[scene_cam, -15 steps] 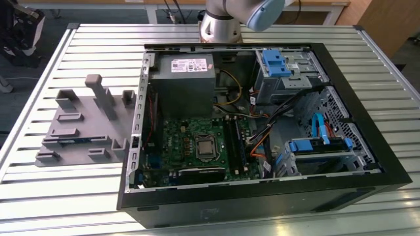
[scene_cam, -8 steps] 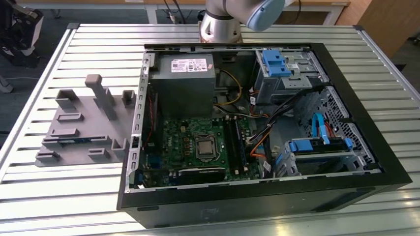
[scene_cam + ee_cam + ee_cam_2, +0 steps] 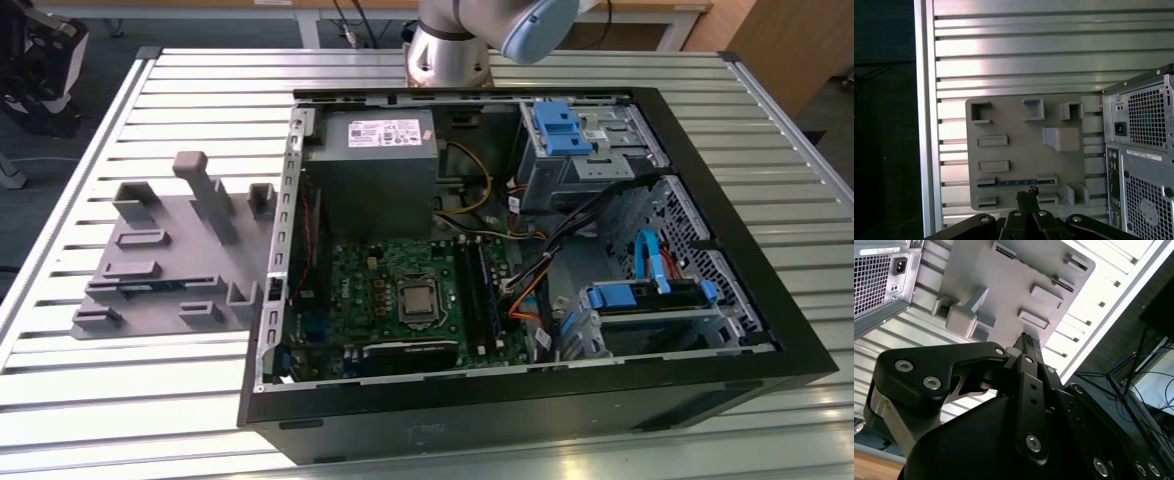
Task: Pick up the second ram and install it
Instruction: 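Pick up the second ram and move it above second insertion slot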
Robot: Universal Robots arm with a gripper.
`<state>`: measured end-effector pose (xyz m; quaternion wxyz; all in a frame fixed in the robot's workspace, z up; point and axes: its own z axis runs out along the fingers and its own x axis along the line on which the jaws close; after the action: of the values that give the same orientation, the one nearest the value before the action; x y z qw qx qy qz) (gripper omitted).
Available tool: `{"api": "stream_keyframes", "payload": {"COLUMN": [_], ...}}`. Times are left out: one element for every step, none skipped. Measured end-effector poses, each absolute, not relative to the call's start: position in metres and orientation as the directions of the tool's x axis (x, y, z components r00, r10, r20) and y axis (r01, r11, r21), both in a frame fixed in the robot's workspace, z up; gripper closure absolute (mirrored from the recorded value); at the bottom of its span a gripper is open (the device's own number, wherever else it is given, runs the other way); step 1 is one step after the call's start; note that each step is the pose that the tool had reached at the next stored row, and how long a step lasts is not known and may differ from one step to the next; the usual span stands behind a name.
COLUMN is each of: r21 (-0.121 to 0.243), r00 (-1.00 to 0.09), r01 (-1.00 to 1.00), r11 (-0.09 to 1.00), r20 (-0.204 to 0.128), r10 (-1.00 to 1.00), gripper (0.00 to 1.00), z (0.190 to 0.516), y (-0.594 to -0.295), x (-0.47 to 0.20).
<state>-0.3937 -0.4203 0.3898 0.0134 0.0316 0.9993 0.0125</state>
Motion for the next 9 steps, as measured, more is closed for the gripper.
{"api": "stream_keyframes", "payload": {"r21": [0.026, 0.026, 0.026, 0.026, 0.026, 0.026, 0.026, 0.026, 0.026], "r00": [-0.998, -0.998, -0.998, -0.998, -0.999, -0.999, -0.999, -0.999, -0.999], "r01": [0.059, 0.056, 0.053, 0.050, 0.047, 0.045, 0.042, 0.039, 0.037], "r11": [0.998, 0.998, 0.998, 0.998, 0.999, 0.999, 0.999, 0.999, 0.999], "r20": [-0.026, -0.026, -0.026, -0.026, -0.026, -0.026, -0.026, -0.026, -0.026], "r10": [0.060, 0.057, 0.053, 0.050, 0.048, 0.045, 0.043, 0.040, 0.037], "gripper": [0.89, 0.89, 0.89, 0.89, 0.89, 0.89, 0.89, 0.89, 0.89], "z": [0.3897, 0.3897, 0.3898, 0.3898, 0.3898, 0.3897, 0.3897, 0.3898, 0.3897], "y": [-0.4203, -0.4203, -0.4203, -0.4203, -0.4203, -0.4203, -0.4203, -0.4203, -0.4203], "x": [-0.3937, -0.3937, -0.3937, -0.3937, -0.3937, -0.3937, -0.3937, -0.3937, -0.3937]}}
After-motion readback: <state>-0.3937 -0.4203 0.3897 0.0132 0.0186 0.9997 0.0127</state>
